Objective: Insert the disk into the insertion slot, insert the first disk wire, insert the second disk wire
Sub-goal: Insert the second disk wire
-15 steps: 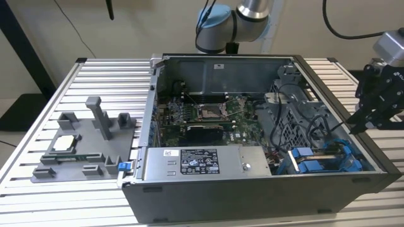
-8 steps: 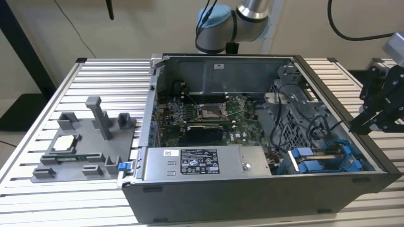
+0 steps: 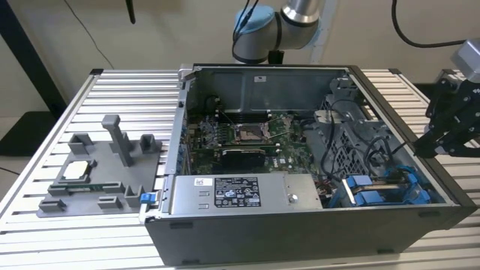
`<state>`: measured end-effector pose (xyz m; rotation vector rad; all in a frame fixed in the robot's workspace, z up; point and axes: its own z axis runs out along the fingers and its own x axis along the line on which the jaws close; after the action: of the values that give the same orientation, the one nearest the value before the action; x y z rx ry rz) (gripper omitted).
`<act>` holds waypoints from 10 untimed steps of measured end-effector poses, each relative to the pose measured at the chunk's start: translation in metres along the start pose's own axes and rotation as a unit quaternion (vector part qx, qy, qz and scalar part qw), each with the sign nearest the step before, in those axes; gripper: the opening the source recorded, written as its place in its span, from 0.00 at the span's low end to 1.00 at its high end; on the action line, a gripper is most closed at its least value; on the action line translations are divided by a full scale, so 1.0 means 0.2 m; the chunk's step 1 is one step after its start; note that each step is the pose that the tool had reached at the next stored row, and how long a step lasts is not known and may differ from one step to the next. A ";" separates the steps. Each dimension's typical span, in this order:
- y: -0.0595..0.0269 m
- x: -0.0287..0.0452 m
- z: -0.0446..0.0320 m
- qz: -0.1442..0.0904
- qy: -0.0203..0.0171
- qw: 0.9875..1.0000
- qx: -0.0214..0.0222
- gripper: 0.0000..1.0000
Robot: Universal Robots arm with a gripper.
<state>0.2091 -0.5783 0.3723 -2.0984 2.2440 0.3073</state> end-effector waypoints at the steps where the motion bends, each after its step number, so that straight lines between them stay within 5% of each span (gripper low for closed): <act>1: 0.000 0.000 0.001 0.003 -0.004 1.000 0.000 1.00; 4: -0.001 0.002 0.007 0.010 -0.013 1.000 0.001 1.00; 10: -0.002 0.013 0.011 0.014 -0.014 1.000 0.002 1.00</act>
<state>0.2091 -0.5805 0.3698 -2.0487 2.2595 0.3325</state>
